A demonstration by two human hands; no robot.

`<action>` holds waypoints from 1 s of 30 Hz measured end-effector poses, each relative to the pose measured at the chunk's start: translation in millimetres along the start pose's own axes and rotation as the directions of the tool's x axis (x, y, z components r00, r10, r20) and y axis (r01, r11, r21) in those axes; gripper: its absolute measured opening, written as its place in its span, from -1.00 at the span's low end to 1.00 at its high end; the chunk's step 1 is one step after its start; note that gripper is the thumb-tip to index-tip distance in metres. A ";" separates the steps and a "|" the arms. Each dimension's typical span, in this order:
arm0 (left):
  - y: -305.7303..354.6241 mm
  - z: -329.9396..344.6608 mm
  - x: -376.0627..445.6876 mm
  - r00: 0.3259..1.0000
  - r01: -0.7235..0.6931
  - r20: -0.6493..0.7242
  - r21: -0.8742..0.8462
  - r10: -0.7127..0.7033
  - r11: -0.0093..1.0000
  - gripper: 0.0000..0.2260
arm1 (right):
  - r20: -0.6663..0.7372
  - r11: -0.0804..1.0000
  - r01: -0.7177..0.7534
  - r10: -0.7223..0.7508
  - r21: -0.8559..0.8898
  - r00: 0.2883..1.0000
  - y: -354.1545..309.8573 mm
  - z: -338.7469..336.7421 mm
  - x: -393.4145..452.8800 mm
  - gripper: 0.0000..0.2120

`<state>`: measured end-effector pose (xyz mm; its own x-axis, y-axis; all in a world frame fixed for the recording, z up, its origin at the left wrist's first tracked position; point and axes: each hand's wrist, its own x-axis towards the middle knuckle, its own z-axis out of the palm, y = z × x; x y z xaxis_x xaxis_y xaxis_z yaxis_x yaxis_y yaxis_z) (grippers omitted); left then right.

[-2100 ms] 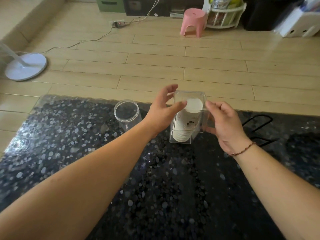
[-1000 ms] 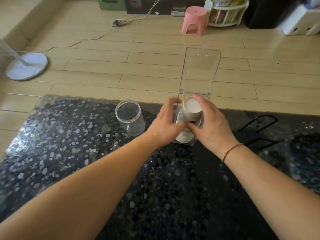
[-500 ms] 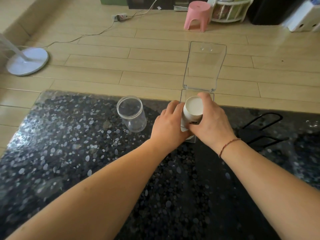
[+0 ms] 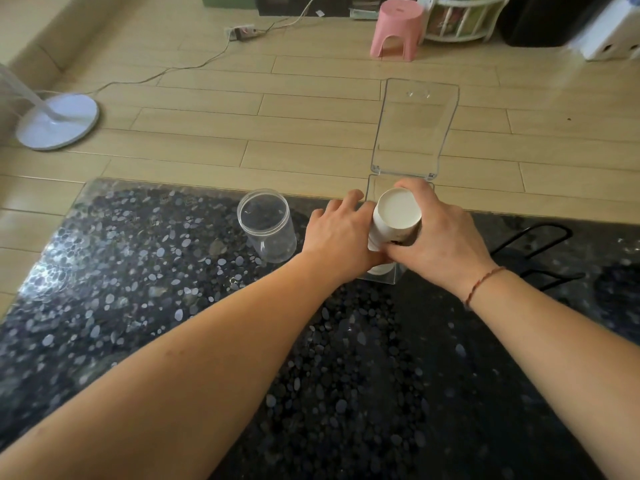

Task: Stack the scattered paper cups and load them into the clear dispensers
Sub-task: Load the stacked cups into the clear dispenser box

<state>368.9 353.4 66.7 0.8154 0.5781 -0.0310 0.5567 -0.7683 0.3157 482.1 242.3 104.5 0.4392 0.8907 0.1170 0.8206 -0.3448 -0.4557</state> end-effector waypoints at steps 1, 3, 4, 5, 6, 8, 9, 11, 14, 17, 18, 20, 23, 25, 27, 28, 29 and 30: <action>-0.7 -0.8 0.5 1.000 -0.009 -0.004 0.000 0.009 1.000 -0.27 | 0.000 1.000 0.019 -0.019 0.007 1.000 1.2 -0.7 -0.2 -0.28; -2.6 -1.2 1.3 1.000 -0.022 0.008 0.009 0.021 1.000 -0.26 | -0.002 0.998 0.069 -0.069 0.005 0.998 4.4 -2.5 0.2 -0.26; -3.9 -0.6 0.9 0.999 -0.025 0.021 0.014 0.025 1.000 -0.25 | 0.005 0.995 0.095 -0.095 -0.001 0.995 6.1 -3.1 1.0 -0.26; -4.9 -0.2 0.6 0.999 -0.029 0.036 0.021 0.028 0.999 -0.23 | 0.018 0.992 0.124 -0.124 -0.008 0.992 8.5 -4.0 2.3 -0.25; -6.0 0.4 0.3 0.998 -0.030 0.051 0.026 0.029 0.999 -0.22 | 0.038 0.988 0.156 -0.155 -0.016 0.987 11.2 -4.4 3.5 -0.23; -7.9 0.8 0.7 0.998 -0.024 0.064 0.013 0.023 1.000 -0.22 | 0.083 0.980 0.199 -0.197 -0.010 0.977 16.3 -5.6 5.9 -0.21; -7.8 0.7 0.7 0.998 -0.016 0.067 -0.008 0.017 1.000 -0.23 | 0.101 0.978 0.208 -0.208 0.009 0.973 18.4 -6.6 7.0 -0.21; -6.0 0.1 0.6 0.997 0.002 0.076 -0.056 0.002 0.998 -0.25 | 0.122 0.974 0.219 -0.225 0.066 0.967 20.2 -9.5 9.1 -0.20; -3.0 -0.6 0.5 0.995 0.025 0.097 -0.087 -0.016 0.996 -0.26 | 0.087 0.961 0.216 -0.233 0.176 0.969 19.4 -17.1 10.2 -0.19; -2.5 -1.2 0.4 0.992 0.039 0.121 -0.085 -0.028 0.996 -0.25 | -0.012 0.938 0.178 -0.182 0.296 0.983 21.2 -23.0 7.9 -0.16; -2.8 -0.5 -0.4 0.991 0.043 0.127 -0.094 -0.031 0.995 -0.25 | -0.037 0.932 0.174 -0.171 0.318 0.985 21.4 -24.0 7.2 -0.15; -3.4 2.1 -3.0 0.991 0.054 0.132 -0.129 -0.036 0.990 -0.24 | -0.057 0.930 0.173 -0.164 0.325 0.985 20.5 -25.7 6.9 -0.13; -1.3 4.4 -7.6 0.993 0.051 0.112 -0.165 -0.032 0.985 -0.24 | -0.104 0.923 0.182 -0.156 0.339 0.982 22.4 -27.1 8.8 -0.09; 0.2 4.6 -10.3 0.998 0.031 0.067 -0.173 -0.019 0.984 -0.25 | -0.141 0.907 0.165 -0.119 0.387 0.983 25.1 -26.9 9.6 -0.09; 0.5 4.3 -13.5 0.999 0.030 0.027 -0.198 -0.025 0.980 -0.26 | -0.150 0.891 0.135 -0.076 0.434 0.986 25.6 -26.4 8.3 -0.12; 0.7 3.9 -15.0 0.999 0.040 0.019 -0.218 -0.037 0.975 -0.25 | -0.146 0.890 0.127 -0.069 0.438 0.987 25.0 -26.6 7.4 -0.14; 1.3 3.4 -16.0 0.999 0.048 0.014 -0.231 -0.046 0.972 -0.25 | -0.143 0.892 0.124 -0.068 0.435 0.987 24.2 -26.9 6.6 -0.15; 3.0 2.6 -16.3 0.999 0.047 0.000 -0.236 -0.049 0.971 -0.23 | -0.146 0.893 0.121 -0.063 0.434 0.987 22.9 -27.9 6.1 -0.16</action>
<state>357.7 341.0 65.7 0.7872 0.6150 -0.0461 0.5414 -0.6534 0.5291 513.8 231.6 119.4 0.4358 0.8576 0.2732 0.6272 -0.0717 -0.7755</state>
